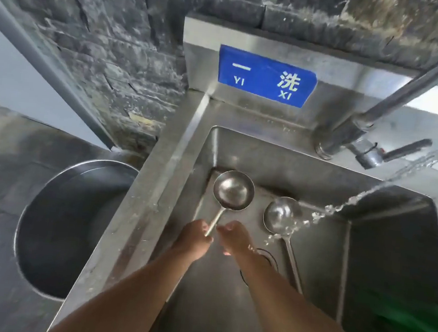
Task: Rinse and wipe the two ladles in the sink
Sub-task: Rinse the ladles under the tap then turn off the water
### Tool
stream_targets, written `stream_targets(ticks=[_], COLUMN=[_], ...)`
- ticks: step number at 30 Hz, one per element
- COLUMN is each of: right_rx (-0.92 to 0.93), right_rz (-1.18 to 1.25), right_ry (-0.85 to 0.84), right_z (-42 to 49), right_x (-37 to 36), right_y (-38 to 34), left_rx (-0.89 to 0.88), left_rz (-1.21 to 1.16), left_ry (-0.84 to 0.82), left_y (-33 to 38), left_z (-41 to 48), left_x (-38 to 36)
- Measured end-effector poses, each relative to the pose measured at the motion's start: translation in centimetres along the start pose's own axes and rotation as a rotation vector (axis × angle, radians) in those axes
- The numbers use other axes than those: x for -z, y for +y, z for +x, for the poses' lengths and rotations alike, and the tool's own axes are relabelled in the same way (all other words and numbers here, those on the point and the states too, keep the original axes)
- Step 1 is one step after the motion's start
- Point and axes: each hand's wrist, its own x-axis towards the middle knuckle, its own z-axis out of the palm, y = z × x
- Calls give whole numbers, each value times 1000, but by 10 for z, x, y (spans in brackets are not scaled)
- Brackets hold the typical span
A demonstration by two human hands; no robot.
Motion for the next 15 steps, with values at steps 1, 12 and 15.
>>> stream_targets(ticks=[1, 12, 15], right_rx=[-2, -164, -190], right_rz=[18, 452, 513], right_ry=[7, -84, -85], right_z=[6, 25, 11], right_x=[-4, -35, -27], right_y=[-2, 17, 17], left_rx=[27, 176, 186], left_rz=[-58, -369, -339], left_ry=[10, -55, -69], left_y=[-14, -15, -13], left_z=[19, 18, 8], left_x=[-10, -36, -38])
